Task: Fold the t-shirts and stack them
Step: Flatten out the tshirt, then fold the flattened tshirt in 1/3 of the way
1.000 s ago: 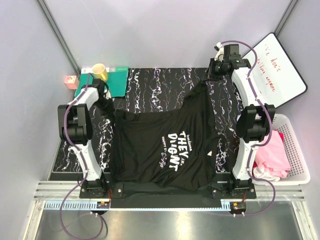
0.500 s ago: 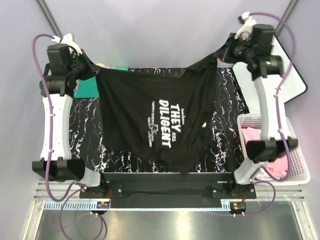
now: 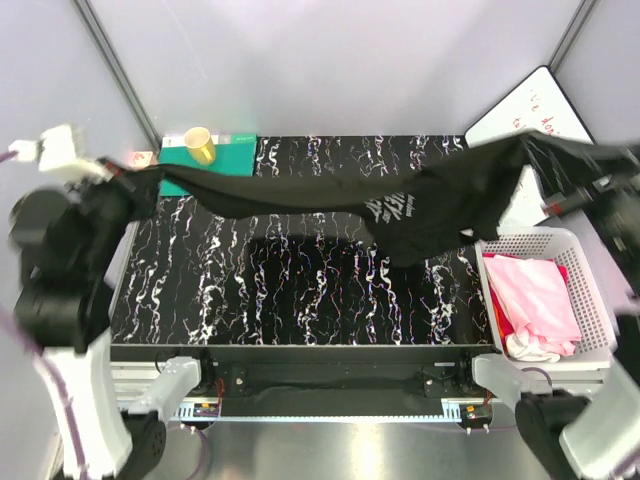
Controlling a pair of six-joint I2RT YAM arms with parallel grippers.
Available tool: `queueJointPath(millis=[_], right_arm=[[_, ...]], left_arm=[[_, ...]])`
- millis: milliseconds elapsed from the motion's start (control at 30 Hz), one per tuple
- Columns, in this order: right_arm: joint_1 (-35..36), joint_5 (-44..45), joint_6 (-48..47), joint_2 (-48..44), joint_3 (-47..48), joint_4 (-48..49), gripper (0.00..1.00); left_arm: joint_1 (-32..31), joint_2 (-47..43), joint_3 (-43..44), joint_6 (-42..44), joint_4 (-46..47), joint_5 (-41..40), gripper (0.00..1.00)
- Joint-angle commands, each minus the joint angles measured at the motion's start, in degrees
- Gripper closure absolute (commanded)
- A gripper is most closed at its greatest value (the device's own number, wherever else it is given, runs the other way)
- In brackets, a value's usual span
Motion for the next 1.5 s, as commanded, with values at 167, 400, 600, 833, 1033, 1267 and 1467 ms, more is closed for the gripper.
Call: queueJointPath(millis=[167, 400, 600, 833, 1033, 1267, 1467], right_arm=[[0.1, 5.2, 0.4, -1.3, 3.9, -0.4, 1.00], [0.1, 10.0, 0.6, 11.2, 4.0, -0.2, 1.00], [0.1, 9.6, -0.4, 29.1, 7.5, 0.5, 1.00], [0.1, 5.6, 0.9, 53.9, 14.9, 0.5, 1.00], [0.1, 4.4, 1.4, 70.9, 22.2, 0.4, 1.00], [0.0, 3.7, 1.8, 79.0, 29.5, 0.2, 1.00], [0.1, 4.6, -0.5, 71.9, 20.6, 0.5, 1.00]], left_arm=[[-4.8, -0.6, 16.2, 4.0, -0.3, -11.2, 1.00], [-6.0, 14.9, 20.8, 4.2, -2.0, -9.9, 1.00], [-4.1, 31.2, 20.7, 3.3, -4.3, -1.5, 1.00], [-1.7, 46.3, 13.7, 3.7, -2.3, 1.1, 1.00], [-0.7, 59.5, 12.2, 5.5, -0.1, 1.7, 1.00], [0.5, 67.8, 19.4, 4.5, 0.5, 3.2, 1.00], [0.5, 63.1, 15.7, 4.7, 0.8, 2.7, 1.00]])
